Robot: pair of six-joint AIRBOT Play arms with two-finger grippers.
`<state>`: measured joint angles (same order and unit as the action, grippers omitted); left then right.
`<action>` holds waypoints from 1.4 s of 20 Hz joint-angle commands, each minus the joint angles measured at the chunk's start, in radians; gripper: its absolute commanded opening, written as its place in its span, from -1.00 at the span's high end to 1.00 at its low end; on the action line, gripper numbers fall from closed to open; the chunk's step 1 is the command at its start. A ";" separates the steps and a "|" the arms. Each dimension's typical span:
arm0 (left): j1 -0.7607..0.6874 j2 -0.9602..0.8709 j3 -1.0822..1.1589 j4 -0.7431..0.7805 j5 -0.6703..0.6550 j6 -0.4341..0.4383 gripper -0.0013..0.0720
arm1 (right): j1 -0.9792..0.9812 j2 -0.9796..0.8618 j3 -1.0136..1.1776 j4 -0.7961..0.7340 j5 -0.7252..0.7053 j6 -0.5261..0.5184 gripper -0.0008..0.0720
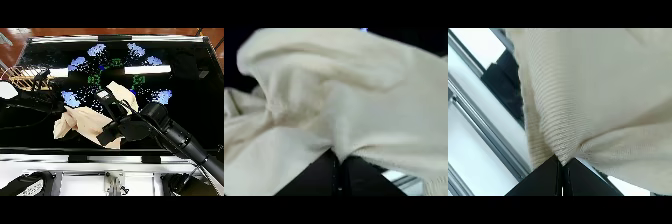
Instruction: Fold the shirts.
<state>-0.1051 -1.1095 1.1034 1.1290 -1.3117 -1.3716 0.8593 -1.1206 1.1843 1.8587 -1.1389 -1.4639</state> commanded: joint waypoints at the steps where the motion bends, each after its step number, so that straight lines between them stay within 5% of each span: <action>1: 0.002 -0.009 -0.034 -0.024 -0.109 0.003 0.83 | 0.001 -0.042 0.001 0.016 0.063 0.061 0.79; 3: -0.027 -0.009 -0.067 -0.031 -0.109 0.003 0.71 | 0.001 -0.085 0.001 0.016 0.068 0.061 0.79; 5: -0.053 -0.008 -0.093 -0.031 -0.095 0.003 0.23 | 0.001 -0.121 0.001 0.016 0.077 0.056 0.79; 10: -0.034 -0.006 -0.093 -0.030 -0.034 0.003 0.14 | 0.001 -0.137 0.001 0.006 0.072 0.049 0.79; 12: -0.028 -0.006 -0.080 -0.030 -0.038 0.008 -0.64 | 0.001 -0.137 0.001 0.006 0.059 0.049 0.79; 20: 0.103 0.015 0.208 0.230 0.018 0.006 -0.61 | 0.001 -0.137 0.001 0.002 0.040 0.057 0.79; 24: 0.374 -0.002 0.435 0.480 0.179 0.008 -0.44 | 0.001 -0.137 0.001 0.002 0.040 0.062 0.79; 28: 0.677 -0.082 0.443 0.350 0.217 0.007 -0.44 | 0.001 -0.137 0.001 0.002 0.039 0.070 0.79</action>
<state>0.3828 -1.1458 1.5070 1.5089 -1.1332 -1.3640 0.8593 -1.2568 1.1843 1.8610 -1.0988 -1.3987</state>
